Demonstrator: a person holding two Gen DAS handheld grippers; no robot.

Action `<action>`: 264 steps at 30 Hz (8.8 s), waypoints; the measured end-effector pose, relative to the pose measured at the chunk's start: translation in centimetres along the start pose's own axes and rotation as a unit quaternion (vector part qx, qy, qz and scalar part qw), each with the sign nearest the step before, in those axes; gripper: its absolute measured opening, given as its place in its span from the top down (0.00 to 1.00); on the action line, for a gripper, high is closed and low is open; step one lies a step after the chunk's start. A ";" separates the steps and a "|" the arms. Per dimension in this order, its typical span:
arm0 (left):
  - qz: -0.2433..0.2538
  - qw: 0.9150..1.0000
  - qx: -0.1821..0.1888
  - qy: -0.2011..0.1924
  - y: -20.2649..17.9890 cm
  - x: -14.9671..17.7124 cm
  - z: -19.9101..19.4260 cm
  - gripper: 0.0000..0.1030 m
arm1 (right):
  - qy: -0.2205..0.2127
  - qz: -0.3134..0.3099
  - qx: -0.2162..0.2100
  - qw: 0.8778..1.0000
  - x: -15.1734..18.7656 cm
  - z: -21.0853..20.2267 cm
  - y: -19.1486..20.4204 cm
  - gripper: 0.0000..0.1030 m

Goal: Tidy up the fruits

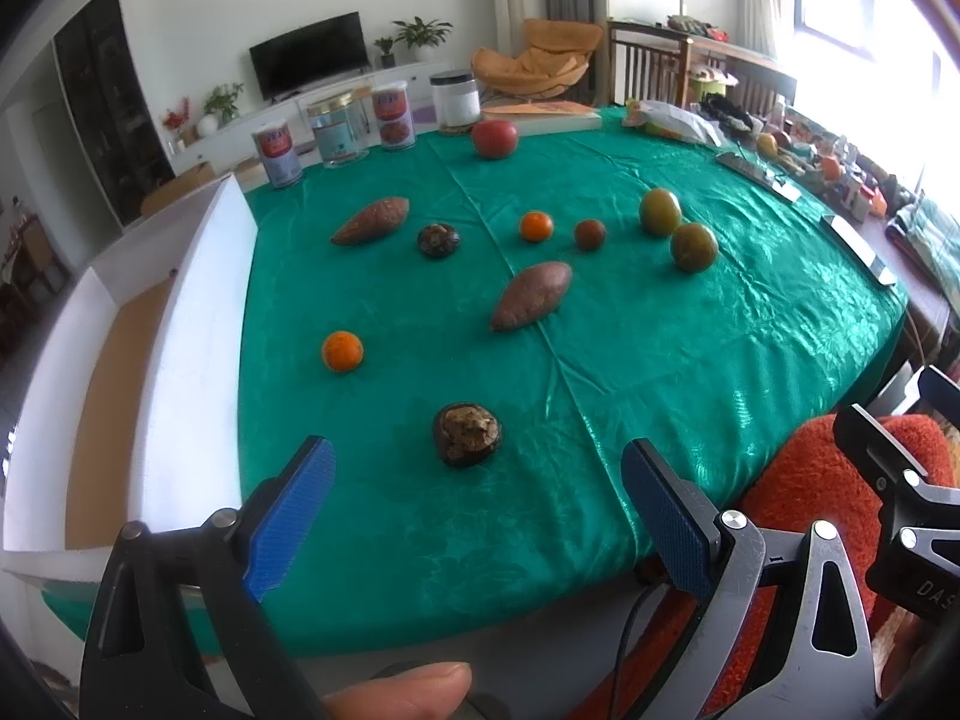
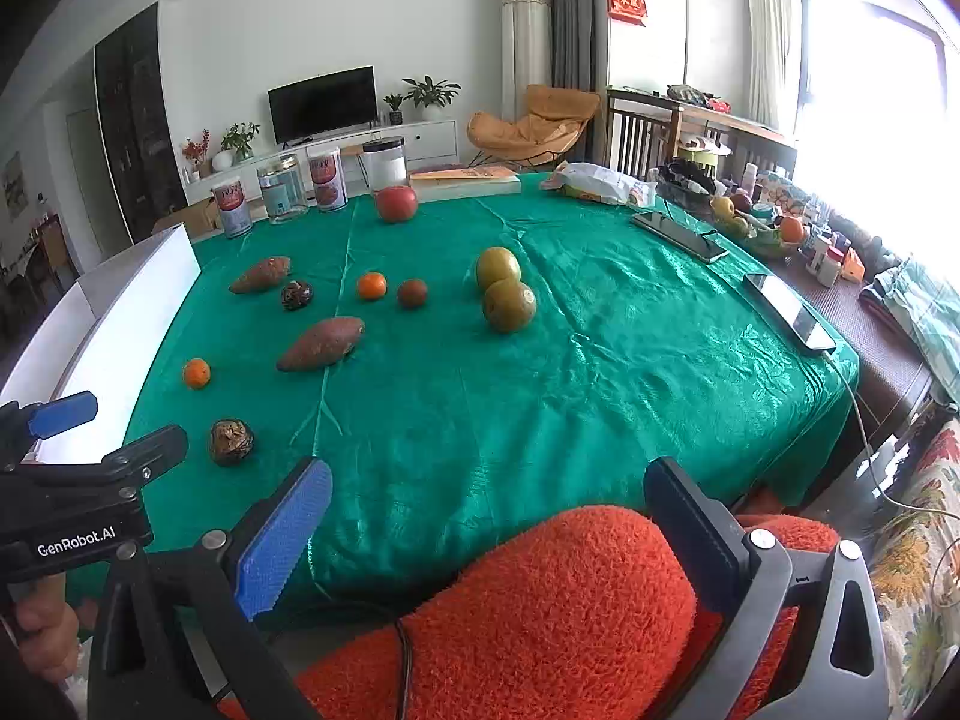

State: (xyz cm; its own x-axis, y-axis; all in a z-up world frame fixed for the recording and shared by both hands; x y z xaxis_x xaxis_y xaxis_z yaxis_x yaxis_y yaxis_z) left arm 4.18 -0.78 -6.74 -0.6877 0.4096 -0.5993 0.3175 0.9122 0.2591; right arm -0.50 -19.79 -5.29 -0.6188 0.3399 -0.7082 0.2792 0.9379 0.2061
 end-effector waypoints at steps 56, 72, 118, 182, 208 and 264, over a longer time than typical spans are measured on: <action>-0.034 0.996 0.083 0.015 1.7 1.9 2.0 0.05 | -0.046 -0.044 0.050 0.997 -0.2 0.1 0.0 0.00; -0.007 0.992 0.089 0.087 0.9 5.1 10.4 0.06 | -0.039 -0.032 0.034 0.998 -0.1 0.2 -0.5 0.00; 0.015 0.988 0.149 0.035 1.1 2.4 11.2 0.06 | -0.025 -0.027 0.027 0.999 0.5 0.8 -0.7 0.00; 0.045 0.991 0.127 0.015 1.4 1.4 10.8 0.08 | -0.021 -0.028 0.028 0.999 0.9 0.9 -0.5 0.00; 0.055 0.991 0.118 0.027 1.2 2.1 11.8 0.53 | -0.017 -0.033 0.028 0.999 1.2 0.9 -0.4 0.00; -0.062 0.990 0.116 -0.059 11.8 -0.9 0.5 0.58 | 0.239 -0.049 -0.251 0.937 -5.4 11.3 17.2 0.53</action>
State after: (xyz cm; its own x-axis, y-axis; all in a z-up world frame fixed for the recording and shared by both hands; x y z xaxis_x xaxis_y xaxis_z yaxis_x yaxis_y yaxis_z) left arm 8.88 9.55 -3.49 -0.6543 0.2779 -0.7033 0.3859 0.9225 0.0054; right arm 15.92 -6.33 -5.51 -0.9147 0.1304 -0.3826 -0.1030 0.8400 0.5327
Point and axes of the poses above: each gripper's, at about its wrist camera, not at the fingertips, and z roughly the way its jaws point, y to its left, x to its underside, the point moved 7 cm from there along z, roughly the way its jaws point, and after that the axes turned 15 degrees about z, right-handed, at the moved point
